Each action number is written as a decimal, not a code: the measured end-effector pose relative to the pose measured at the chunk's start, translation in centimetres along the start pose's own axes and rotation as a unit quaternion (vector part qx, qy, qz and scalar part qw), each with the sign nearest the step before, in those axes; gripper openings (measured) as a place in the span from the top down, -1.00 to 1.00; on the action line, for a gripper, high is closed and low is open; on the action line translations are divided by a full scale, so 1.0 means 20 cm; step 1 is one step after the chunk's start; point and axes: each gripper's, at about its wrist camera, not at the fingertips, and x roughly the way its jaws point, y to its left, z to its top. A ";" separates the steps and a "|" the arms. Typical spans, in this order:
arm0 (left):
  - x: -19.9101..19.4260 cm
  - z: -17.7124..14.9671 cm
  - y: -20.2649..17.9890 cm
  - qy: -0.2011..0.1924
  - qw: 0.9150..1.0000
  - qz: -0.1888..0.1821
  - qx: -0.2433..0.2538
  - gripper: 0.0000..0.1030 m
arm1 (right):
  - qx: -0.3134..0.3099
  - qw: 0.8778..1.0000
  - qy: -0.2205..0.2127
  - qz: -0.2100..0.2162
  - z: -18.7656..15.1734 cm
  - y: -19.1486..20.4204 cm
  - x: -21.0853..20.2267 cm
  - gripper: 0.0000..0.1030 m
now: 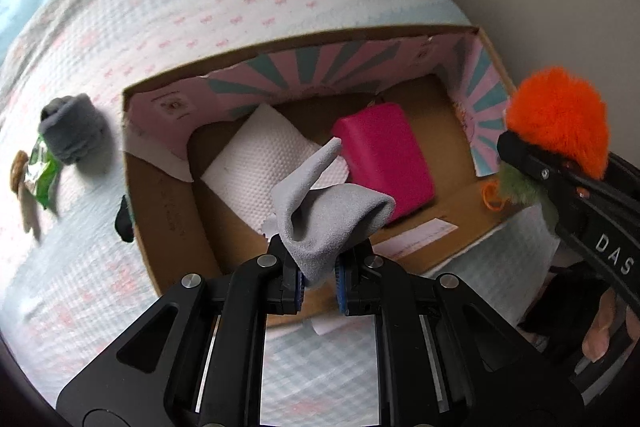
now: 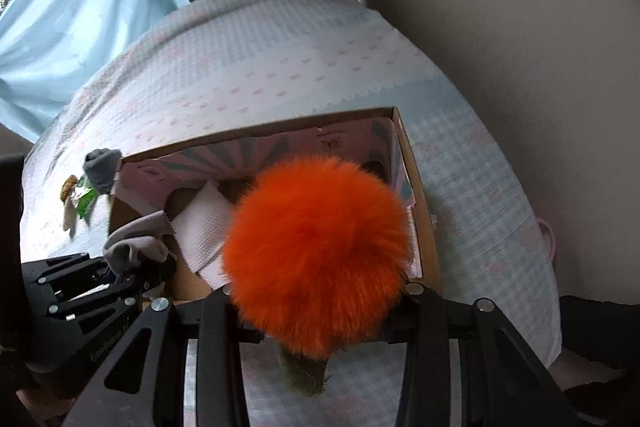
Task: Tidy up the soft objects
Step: 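Release the grey cloth into the box with the left tool while the right tool drops the pompom in, then withdraw both tools from the box back over the remaining items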
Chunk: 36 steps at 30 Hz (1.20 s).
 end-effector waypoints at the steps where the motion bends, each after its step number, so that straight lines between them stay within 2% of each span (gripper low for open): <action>1: 0.02 0.01 0.00 0.006 1.000 0.003 0.004 0.77 | 0.004 1.000 0.005 0.005 0.01 -0.01 0.02 0.30; 2: 0.03 0.02 -0.01 0.010 1.000 0.005 0.009 0.60 | 0.009 1.000 0.013 0.010 0.03 -0.02 0.04 0.30; 3: 0.03 0.03 -0.01 0.013 1.000 0.007 0.011 0.14 | 0.010 1.000 0.017 0.010 0.04 -0.02 0.06 0.29; 4: 0.02 0.05 -0.01 0.013 1.000 0.009 0.012 -0.21 | 0.011 1.000 0.019 0.009 0.05 -0.03 0.08 0.24; 5: 0.01 0.06 -0.01 0.007 1.000 0.012 0.010 -0.86 | 0.011 1.000 0.024 0.012 0.06 -0.03 0.09 0.23; 6: 0.00 0.06 0.00 0.000 1.000 0.011 0.007 -0.99 | 0.012 0.999 0.028 0.013 0.07 -0.03 0.09 0.23; 7: -0.02 0.07 0.01 -0.005 1.000 0.007 0.003 -0.99 | 0.012 0.999 0.032 0.013 0.07 -0.03 0.10 0.11; 8: -0.03 0.07 0.01 -0.004 1.000 0.004 0.000 -0.99 | 0.015 0.999 0.032 0.015 0.08 -0.03 0.11 -0.21; 9: -0.03 0.08 0.02 -0.001 1.000 0.006 -0.001 -0.99 | 0.019 0.999 0.026 0.021 0.08 -0.04 0.10 -0.41; 10: -0.03 0.09 0.02 0.001 1.000 0.011 0.001 -0.99 | 0.022 0.999 0.022 0.024 0.08 -0.05 0.10 -0.85; 11: -0.03 0.09 0.03 0.003 1.000 0.016 0.007 -0.99 | 0.023 0.999 0.014 0.028 0.08 -0.05 0.09 -0.99; 15: -0.07 0.06 0.04 0.003 1.000 0.016 0.010 -0.99 | 0.029 0.999 -0.007 0.027 0.06 -0.07 0.04 -0.99; 19: -0.16 0.00 0.05 -0.012 1.000 0.016 0.009 -0.99 | 0.050 0.998 -0.024 0.030 0.04 -0.08 -0.05 -0.99; 23: -0.29 -0.05 0.06 -0.036 0.999 0.012 0.008 -0.99 | 0.044 0.998 -0.043 0.022 0.02 -0.05 -0.18 -0.99; 27: -0.49 -0.12 0.09 -0.071 0.997 0.016 0.005 -0.99 | 0.027 0.998 -0.064 0.002 -0.01 0.02 -0.35 -0.99; 31: -0.71 -0.21 0.15 -0.110 0.994 0.020 0.002 -0.99 | 0.007 0.996 -0.087 0.001 -0.04 0.14 -0.55 -0.99; 36: -1.04 -0.36 0.28 -0.169 0.985 0.032 -0.001 -0.99 | -0.029 0.988 -0.149 0.010 -0.11 0.36 -0.85 -1.00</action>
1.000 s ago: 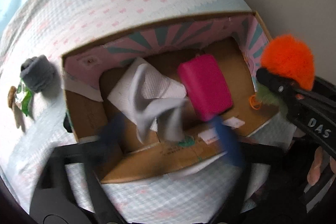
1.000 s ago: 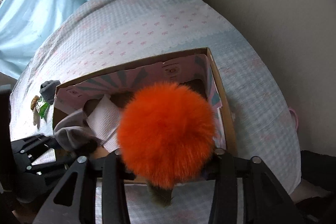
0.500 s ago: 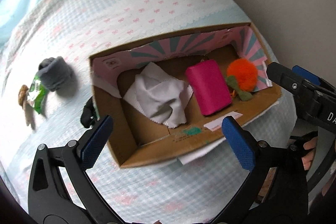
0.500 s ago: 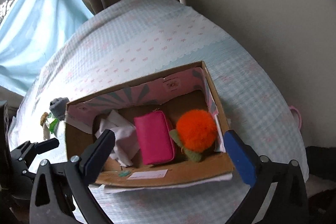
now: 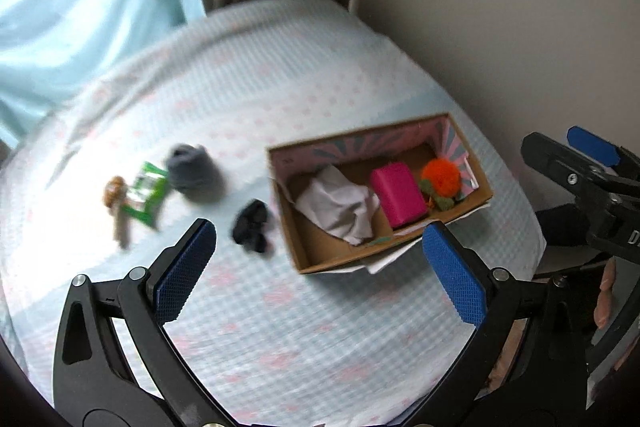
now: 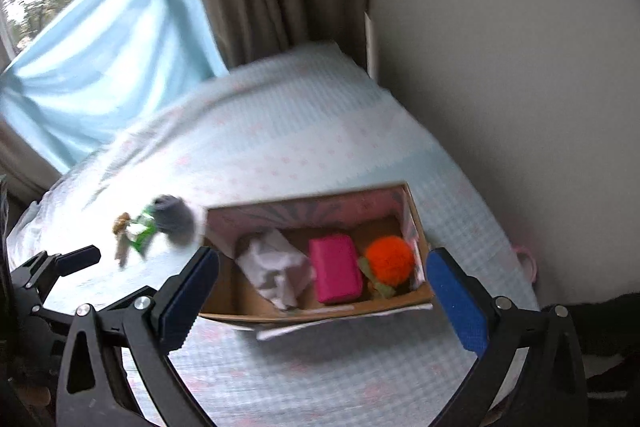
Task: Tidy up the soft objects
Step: 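Withdraw both tools from the box back over the remaining items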
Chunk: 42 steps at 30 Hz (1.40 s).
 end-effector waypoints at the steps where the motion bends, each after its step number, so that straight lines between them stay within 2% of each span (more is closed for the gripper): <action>1: -0.08 -0.01 0.04 -0.016 1.000 0.006 0.000 -0.99 | -0.008 1.000 -0.017 0.003 0.01 0.06 -0.08 -1.00; 5: -0.34 -0.08 0.20 -0.061 0.998 0.014 -0.013 -0.99 | -0.028 0.998 -0.058 -0.008 0.00 0.28 -0.28 -1.00; 11: -0.66 -0.22 0.52 -0.109 0.993 0.037 -0.038 -0.99 | -0.043 0.994 -0.098 0.008 -0.08 0.59 -0.46 -1.00; 15: -0.79 -0.34 0.73 -0.120 0.990 0.058 -0.047 -0.99 | -0.047 0.992 -0.116 0.015 -0.15 0.78 -0.52 -1.00; 21: -0.94 -0.51 1.03 -0.150 0.984 0.071 -0.061 -0.99 | -0.050 0.989 -0.135 0.024 -0.26 1.03 -0.54 -1.00; 26: -0.98 -0.57 1.24 -0.149 0.984 0.077 -0.056 -0.99 | -0.040 0.990 -0.132 0.029 -0.31 1.23 -0.52 -1.00; 31: -0.94 -0.57 1.42 -0.138 0.986 0.072 -0.059 -0.99 | -0.039 0.991 -0.122 0.024 -0.33 1.41 -0.47 -1.00; 42: -0.63 -0.47 1.74 -0.104 0.989 0.043 -0.091 -0.99 | -0.027 0.996 -0.083 0.033 -0.27 1.61 -0.14 -1.00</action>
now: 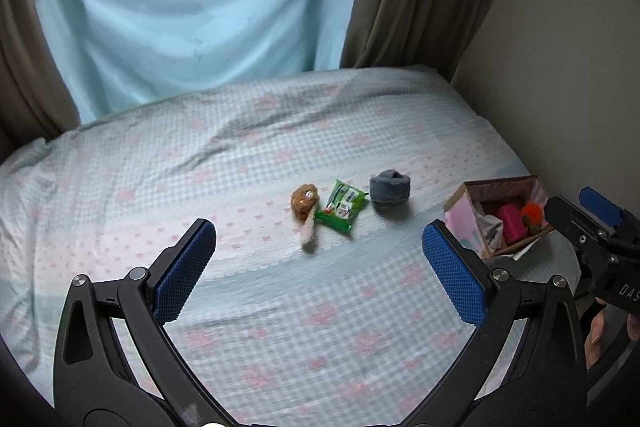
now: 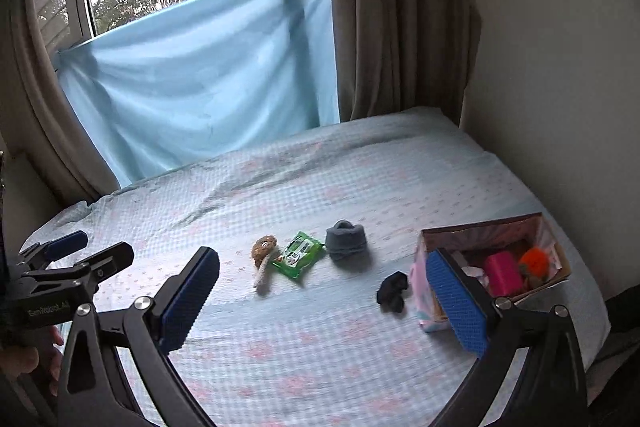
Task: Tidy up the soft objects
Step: 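Withdraw both tools from the box back over the remaining items, then grasp the brown plush toy with the left tool while the right tool grasps the grey sock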
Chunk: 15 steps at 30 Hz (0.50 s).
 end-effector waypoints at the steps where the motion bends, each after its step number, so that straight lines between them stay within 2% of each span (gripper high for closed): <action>1: 0.03 0.01 0.01 0.005 1.000 -0.003 -0.002 -0.99 | 0.001 1.000 0.004 0.000 0.00 0.01 0.05 -1.00; 7: 0.35 0.08 0.07 0.047 0.998 -0.018 -0.030 -0.99 | 0.017 0.999 0.031 -0.007 0.03 0.01 0.35 -1.00; 15: 0.87 0.18 0.09 0.108 0.991 -0.044 -0.067 -0.99 | 0.046 0.996 0.073 -0.016 0.06 -0.05 0.78 -1.00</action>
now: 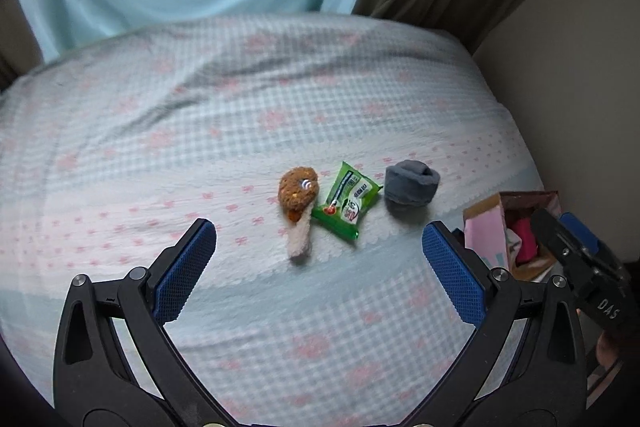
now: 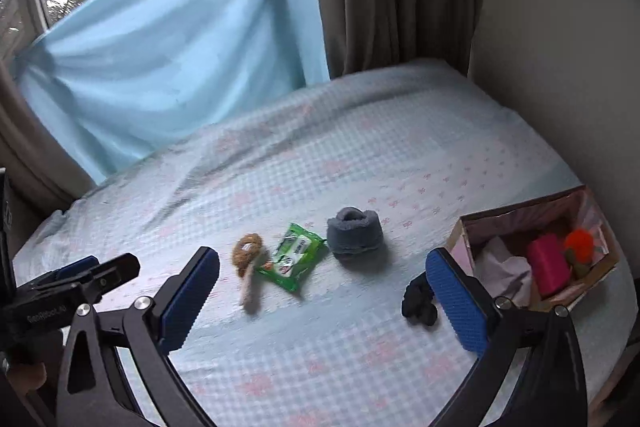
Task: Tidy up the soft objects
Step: 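Grasp the brown plush toy with the left tool while the right tool grasps the grey sock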
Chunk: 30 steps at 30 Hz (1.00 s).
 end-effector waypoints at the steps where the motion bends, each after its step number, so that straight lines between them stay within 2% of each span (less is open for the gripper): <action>1: 0.06 0.02 0.01 0.007 1.000 -0.010 -0.005 -0.98 | 0.002 1.000 0.007 -0.004 0.01 -0.01 0.06 -1.00; 2: 0.15 0.04 0.03 0.018 0.999 -0.026 -0.015 -0.97 | 0.006 1.000 0.015 -0.006 0.03 -0.02 0.13 -1.00; 6: 0.42 0.09 0.08 0.058 0.996 -0.046 -0.045 -0.82 | 0.039 0.998 0.042 -0.005 0.07 -0.10 0.35 -1.00; 11: 0.71 0.13 0.14 0.086 0.992 -0.048 -0.072 -0.75 | 0.043 0.996 0.075 -0.012 0.10 -0.15 0.64 -1.00; 14: 0.86 0.12 0.17 0.105 0.991 -0.039 -0.076 -0.63 | 0.034 0.995 0.089 -0.022 0.10 -0.18 0.79 -1.00; 20: 1.07 0.06 0.25 0.135 0.983 -0.040 -0.115 -0.51 | 0.038 0.992 0.114 -0.028 0.07 -0.25 1.04 -1.00; 25: 1.16 0.04 0.26 0.141 0.982 -0.033 -0.120 -0.33 | 0.039 0.989 0.143 -0.022 0.04 -0.27 1.20 -0.99; 27: 1.19 0.04 0.25 0.140 0.983 -0.027 -0.119 -0.10 | 0.036 0.988 0.151 -0.014 0.02 -0.27 1.25 -0.92; 29: 1.21 0.04 0.25 0.134 0.984 -0.020 -0.117 0.00 | 0.031 0.985 0.170 -0.007 0.00 -0.27 1.32 -0.60; 30: 1.21 0.05 0.24 0.133 0.984 -0.020 -0.116 0.03 | 0.029 0.984 0.174 -0.011 0.00 -0.27 1.34 -0.57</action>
